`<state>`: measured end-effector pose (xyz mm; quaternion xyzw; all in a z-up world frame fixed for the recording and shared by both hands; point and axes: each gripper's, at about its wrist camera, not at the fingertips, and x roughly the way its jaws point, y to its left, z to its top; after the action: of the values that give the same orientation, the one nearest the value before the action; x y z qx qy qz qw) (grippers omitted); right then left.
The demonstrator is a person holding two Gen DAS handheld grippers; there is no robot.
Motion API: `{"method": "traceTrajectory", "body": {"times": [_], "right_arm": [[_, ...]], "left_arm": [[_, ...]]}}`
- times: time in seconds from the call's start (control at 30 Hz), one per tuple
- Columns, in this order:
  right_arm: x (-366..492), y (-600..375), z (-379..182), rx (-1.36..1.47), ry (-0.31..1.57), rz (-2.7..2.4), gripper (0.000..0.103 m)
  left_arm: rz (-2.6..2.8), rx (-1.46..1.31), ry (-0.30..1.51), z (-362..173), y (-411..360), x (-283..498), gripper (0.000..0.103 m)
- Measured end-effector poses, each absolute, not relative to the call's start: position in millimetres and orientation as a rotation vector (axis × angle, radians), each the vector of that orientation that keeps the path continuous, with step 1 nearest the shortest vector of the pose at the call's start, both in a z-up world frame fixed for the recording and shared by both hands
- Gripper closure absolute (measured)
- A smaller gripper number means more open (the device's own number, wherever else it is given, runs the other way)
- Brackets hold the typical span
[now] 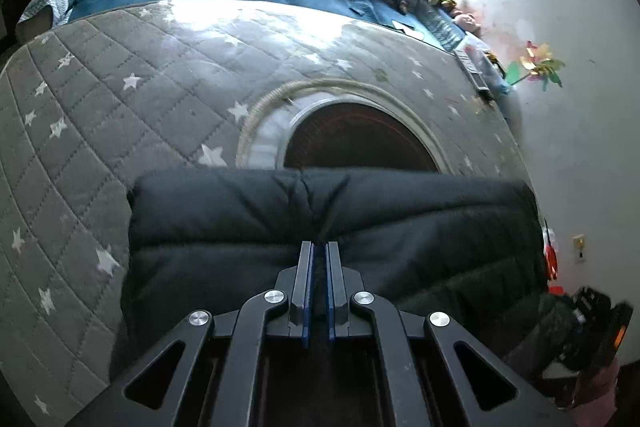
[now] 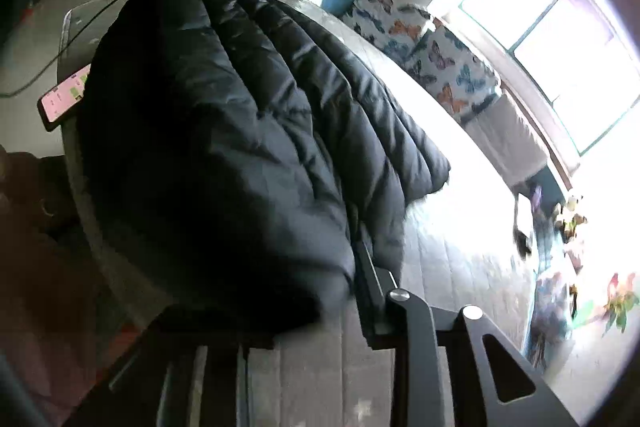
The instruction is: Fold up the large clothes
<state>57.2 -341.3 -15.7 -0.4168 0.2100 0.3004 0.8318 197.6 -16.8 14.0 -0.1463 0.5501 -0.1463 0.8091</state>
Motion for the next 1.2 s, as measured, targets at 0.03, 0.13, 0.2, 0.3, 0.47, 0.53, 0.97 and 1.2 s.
{"method": "traceTrajectory", "body": {"times": [0.03,0.13,0.2,0.3,0.47,0.53,0.97,1.2], "right_arm": [[54,-348,-11,-0.873,0.475,0.627,0.071],[39,-371,9,-0.840,0.542,0.571,0.071],[30,-382,31,-0.781,0.544,0.540,0.071],[25,-377,69,-0.665,0.529,0.534,0.066],[48,-300,96,-0.494,0.508,0.667,0.047],[75,-255,90,-0.481,0.546,0.690,0.047],[169,-144,18,-0.525,0.727,0.582,0.046],[125,-181,0,-0.646,0.754,0.633,0.046]], "left_arm": [[-0.323,-0.303,1.174,11,-19,193,0.097],[-0.345,-0.271,1.175,12,-26,176,0.097],[-0.353,-0.264,1.179,13,-27,169,0.097],[-0.371,-0.296,1.192,14,-25,163,0.097],[-0.391,-0.298,1.191,16,-26,150,0.097],[-0.397,-0.311,1.192,15,-25,144,0.097],[-0.419,-0.311,1.201,11,-24,127,0.097],[-0.448,-0.325,1.211,9,-22,106,0.097]]}}
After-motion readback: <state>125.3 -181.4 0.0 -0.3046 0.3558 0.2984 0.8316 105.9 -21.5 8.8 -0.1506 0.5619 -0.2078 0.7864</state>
